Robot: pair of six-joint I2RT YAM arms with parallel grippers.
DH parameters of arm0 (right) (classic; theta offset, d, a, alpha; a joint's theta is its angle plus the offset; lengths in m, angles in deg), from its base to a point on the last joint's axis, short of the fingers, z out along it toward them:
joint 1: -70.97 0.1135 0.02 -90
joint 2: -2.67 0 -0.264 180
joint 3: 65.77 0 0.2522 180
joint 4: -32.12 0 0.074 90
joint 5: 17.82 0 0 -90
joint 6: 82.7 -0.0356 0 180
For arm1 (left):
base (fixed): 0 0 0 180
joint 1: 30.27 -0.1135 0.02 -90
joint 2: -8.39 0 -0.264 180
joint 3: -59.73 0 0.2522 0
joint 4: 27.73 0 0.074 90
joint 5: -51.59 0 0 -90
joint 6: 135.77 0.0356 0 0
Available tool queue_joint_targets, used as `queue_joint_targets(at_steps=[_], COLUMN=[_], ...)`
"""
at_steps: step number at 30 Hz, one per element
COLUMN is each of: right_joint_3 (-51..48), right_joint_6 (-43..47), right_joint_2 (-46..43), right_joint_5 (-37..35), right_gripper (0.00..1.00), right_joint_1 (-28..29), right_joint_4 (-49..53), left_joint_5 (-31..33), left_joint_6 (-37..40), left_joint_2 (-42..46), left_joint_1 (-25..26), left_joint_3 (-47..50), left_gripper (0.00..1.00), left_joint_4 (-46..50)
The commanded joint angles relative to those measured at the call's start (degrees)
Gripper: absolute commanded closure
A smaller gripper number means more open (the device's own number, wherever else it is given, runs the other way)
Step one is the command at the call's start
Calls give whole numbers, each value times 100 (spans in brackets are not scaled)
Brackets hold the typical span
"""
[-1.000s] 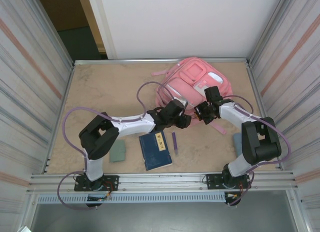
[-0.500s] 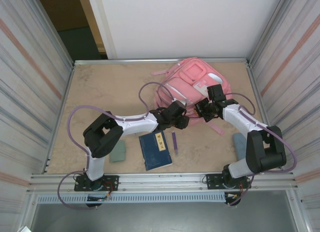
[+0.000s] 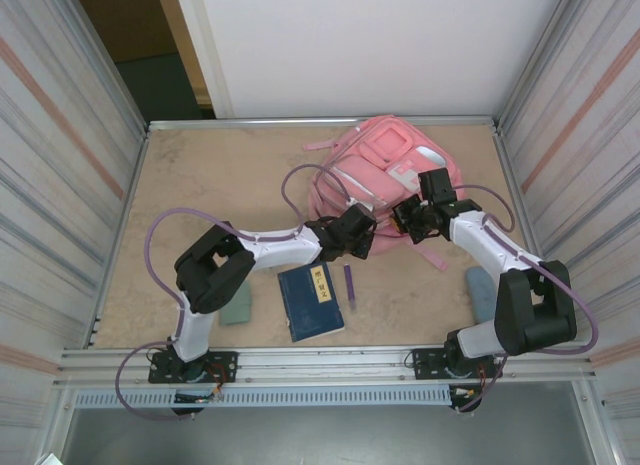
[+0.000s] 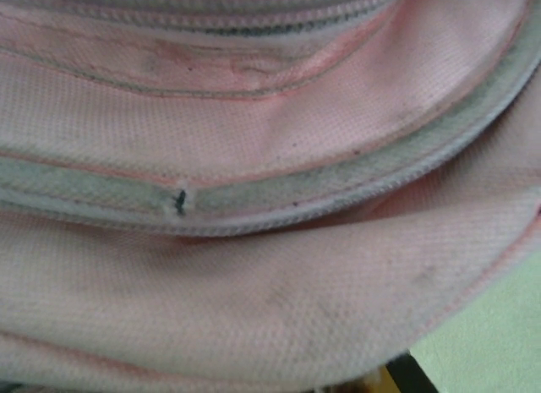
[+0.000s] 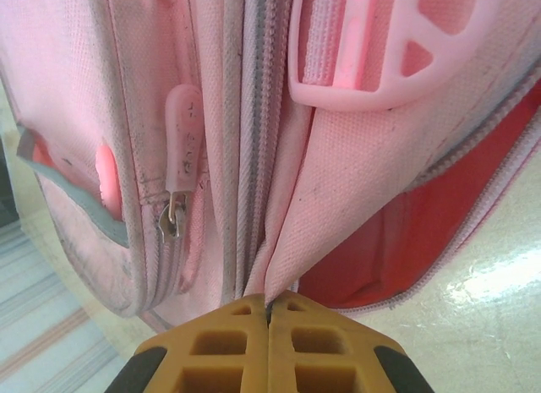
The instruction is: Pack the student bag
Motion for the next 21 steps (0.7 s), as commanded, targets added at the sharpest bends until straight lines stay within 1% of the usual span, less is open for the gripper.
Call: queue_joint_targets(at_steps=[1, 3, 4, 5, 6, 7, 8, 10, 11, 12, 13, 16, 17, 19, 21], right_joint_3=[-57, -33, -14, -18, -30, -37, -49, -159, -200, -206, -198, -290, -336, -438, -474], right_joint_6=[220, 427, 521, 802, 865, 887, 884, 739, 643, 322, 276, 226, 152, 0, -34], right_joint_2=[-231, -141, -77, -25, 16, 41, 24, -156, -237, -332, -380, -457, -465, -460, -421], right_joint_5=[-50, 93, 286, 573, 895, 1137, 1214, 1134, 986, 699, 581, 517, 416, 185, 166], right_gripper=[100, 100, 100, 81, 59, 45, 41, 35, 34, 32, 32, 34, 36, 49, 61], right_joint_1=[-171, -349, -458, -561, -620, -652, -636, -482, -404, -268, -205, -148, -126, -128, -148], right_joint_4=[30, 36, 0, -88, -173, -150, -53, 120, 248, 535, 690, 758, 773, 786, 631], left_joint_5=[-304, -504, -644, -761, -893, -1017, -1077, -1252, -1333, -1421, -1477, -1549, -1593, -1747, -1781], left_joint_6=[271, 362, 422, 499, 555, 591, 595, 624, 631, 631, 637, 682, 718, 806, 934], left_joint_2=[430, 582, 643, 674, 674, 649, 604, 471, 416, 367, 322, 243, 217, 162, 152], left_joint_1=[14, 21, 13, 15, 21, 15, 21, 18, 23, 26, 22, 48, 62, 87, 143], left_joint_3=[87, 165, 234, 303, 361, 376, 337, 201, 140, 93, 66, 19, -8, -63, -74], left_gripper=[100, 100, 100, 100, 100, 100, 100, 100, 100, 100, 100, 100, 100, 100, 100], left_joint_4=[-164, -269, -425, -591, -805, -968, -1035, -1143, -1179, -1252, -1346, -1561, -1596, -1654, -1688])
